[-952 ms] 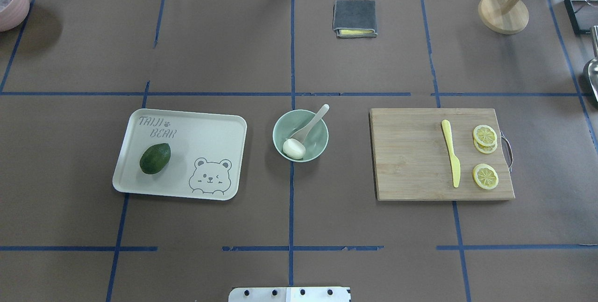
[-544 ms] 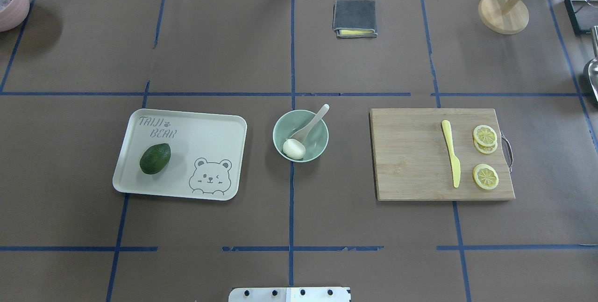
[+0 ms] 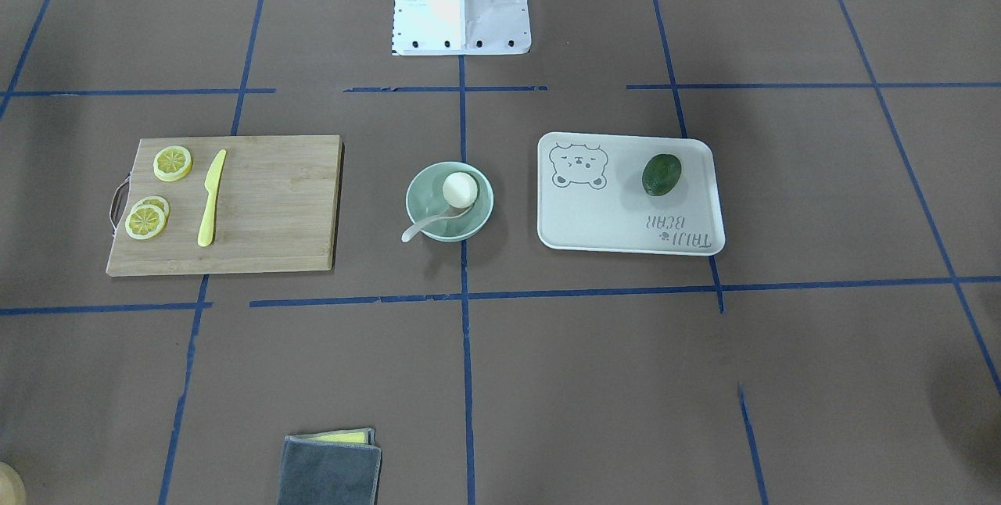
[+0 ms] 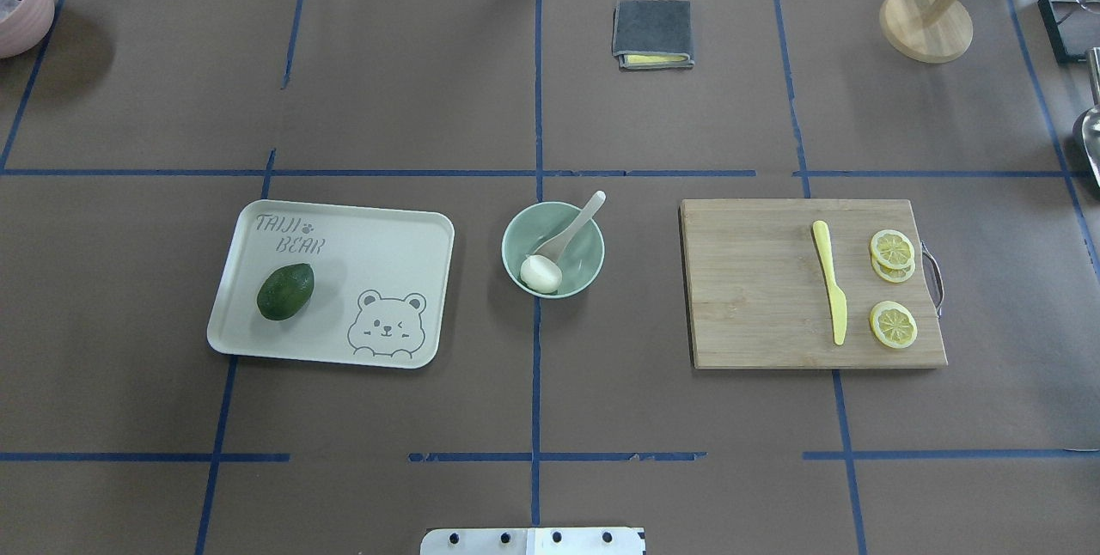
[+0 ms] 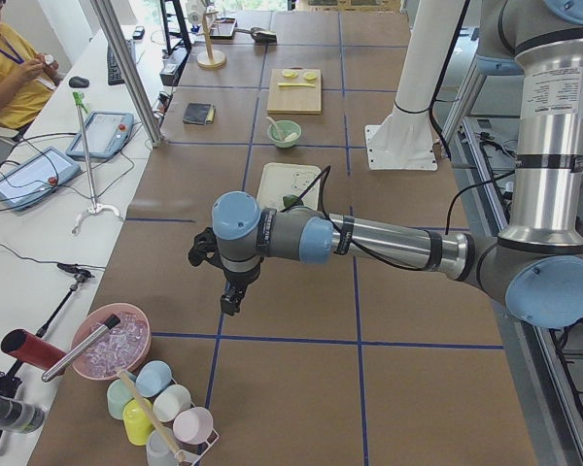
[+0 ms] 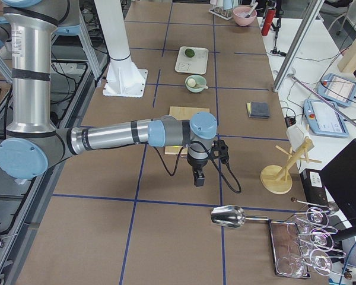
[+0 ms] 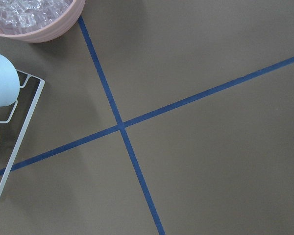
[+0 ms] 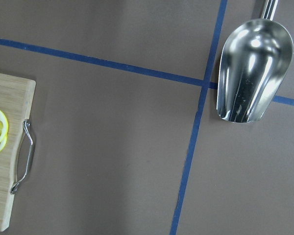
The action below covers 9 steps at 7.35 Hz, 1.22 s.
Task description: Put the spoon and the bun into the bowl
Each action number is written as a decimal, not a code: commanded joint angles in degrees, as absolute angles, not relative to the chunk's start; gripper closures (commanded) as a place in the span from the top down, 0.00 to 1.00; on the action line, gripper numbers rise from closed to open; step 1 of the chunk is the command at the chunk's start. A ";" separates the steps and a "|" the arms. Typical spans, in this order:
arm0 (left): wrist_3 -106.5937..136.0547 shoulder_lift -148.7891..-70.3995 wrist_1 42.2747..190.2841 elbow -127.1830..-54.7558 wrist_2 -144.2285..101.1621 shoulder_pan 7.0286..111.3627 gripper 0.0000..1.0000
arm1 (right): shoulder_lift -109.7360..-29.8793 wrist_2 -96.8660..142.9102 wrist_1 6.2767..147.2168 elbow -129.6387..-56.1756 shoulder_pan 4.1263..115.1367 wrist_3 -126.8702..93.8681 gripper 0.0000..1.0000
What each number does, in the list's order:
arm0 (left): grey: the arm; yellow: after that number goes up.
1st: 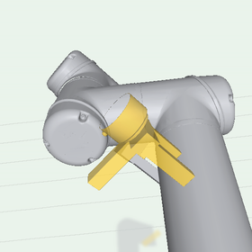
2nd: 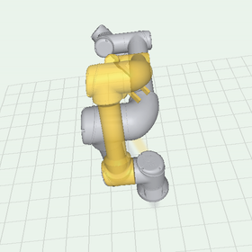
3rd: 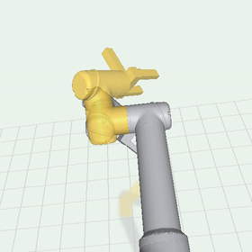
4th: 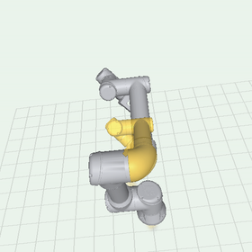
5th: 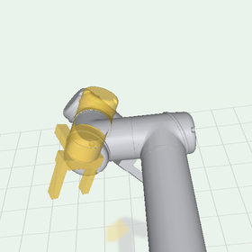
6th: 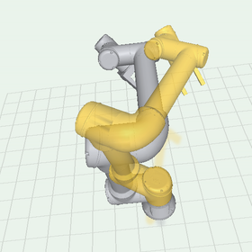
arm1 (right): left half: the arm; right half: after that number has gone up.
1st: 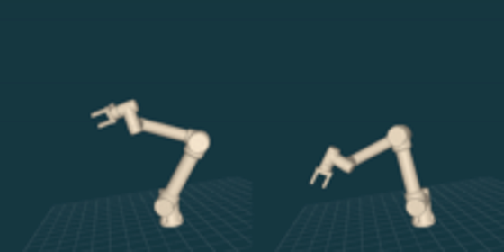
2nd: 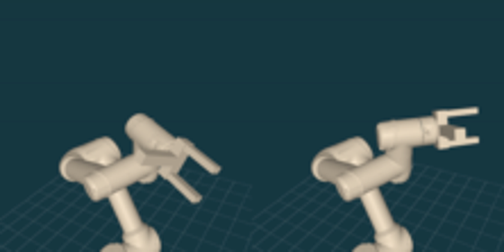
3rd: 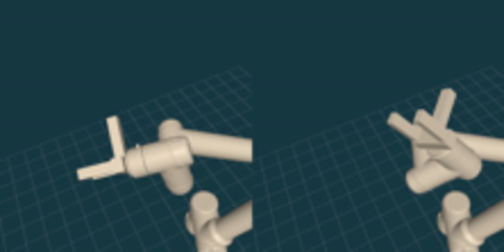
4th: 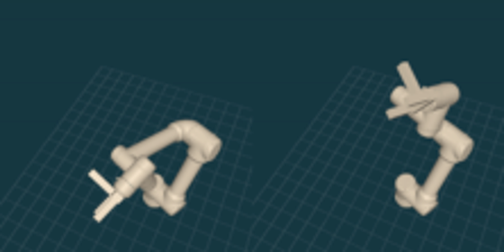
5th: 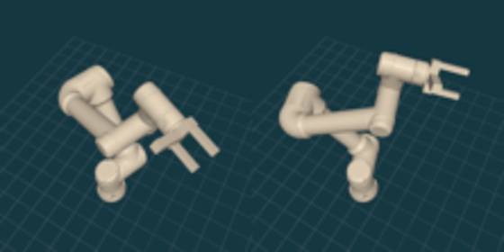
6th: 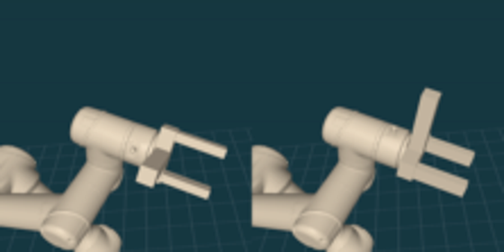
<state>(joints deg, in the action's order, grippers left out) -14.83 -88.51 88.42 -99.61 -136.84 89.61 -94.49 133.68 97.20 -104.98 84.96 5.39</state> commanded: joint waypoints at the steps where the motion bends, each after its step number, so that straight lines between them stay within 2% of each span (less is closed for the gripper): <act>1: -14.85 -85.09 87.28 -99.58 -136.93 89.65 1.00 | -94.31 133.85 96.95 -103.81 83.50 5.36 1.00; 9: -14.15 -88.59 85.25 -97.20 -137.55 89.30 1.00 | -93.96 133.24 96.94 -101.34 83.50 4.14 1.00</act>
<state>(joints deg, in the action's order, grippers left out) -14.20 -88.01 85.26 -97.33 -137.33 89.30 -94.04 133.34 96.94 -101.94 83.47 5.07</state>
